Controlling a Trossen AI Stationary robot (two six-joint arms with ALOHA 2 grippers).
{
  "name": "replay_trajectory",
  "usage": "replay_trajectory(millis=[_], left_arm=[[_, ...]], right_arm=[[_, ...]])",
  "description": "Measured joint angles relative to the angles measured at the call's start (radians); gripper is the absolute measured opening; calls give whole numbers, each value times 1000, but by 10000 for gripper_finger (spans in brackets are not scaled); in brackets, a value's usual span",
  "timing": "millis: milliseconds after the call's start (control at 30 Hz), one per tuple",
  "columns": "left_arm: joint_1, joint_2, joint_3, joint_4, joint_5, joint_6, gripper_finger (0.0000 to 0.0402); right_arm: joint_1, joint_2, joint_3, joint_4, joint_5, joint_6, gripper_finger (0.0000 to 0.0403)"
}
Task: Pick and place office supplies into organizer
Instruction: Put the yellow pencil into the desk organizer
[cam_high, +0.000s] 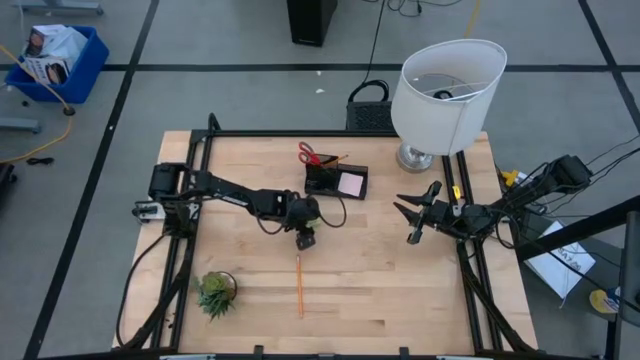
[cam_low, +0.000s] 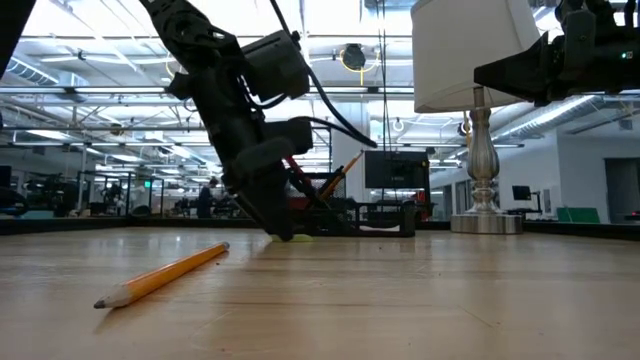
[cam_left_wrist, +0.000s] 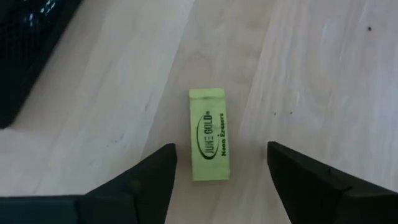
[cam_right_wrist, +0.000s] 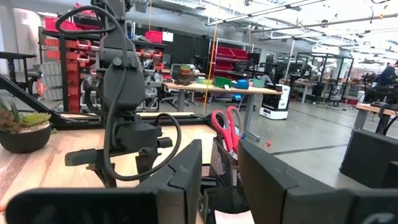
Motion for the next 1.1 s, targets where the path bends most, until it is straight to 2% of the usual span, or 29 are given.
replay_trajectory(millis=[100, 367, 467, 667, 800, 933, 1100], left_arm=[[0, 1, -1, 4, -16, 32, 236], [-11, 73, 2, 91, -91, 31, 119], [-26, 80, -1, 130, -124, 12, 95], [-69, 84, -10, 161, -221, -34, 89], [-97, 96, -86, 328, -306, -93, 89], [-113, 96, -179, 515, -333, -122, 88], [-150, 44, -231, 578, -378, -143, 88]], right_arm=[[0, 0, 0, 0, 0, 0, 100], [0, 0, 0, 2, 0, 0, 100], [0, 0, 0, 0, 0, 0, 100], [0, 0, 0, 0, 0, 0, 100], [0, 0, 0, 1, 0, 0, 100], [0, 0, 0, 2, 0, 0, 100], [0, 0, 0, 0, 0, 0, 100]])
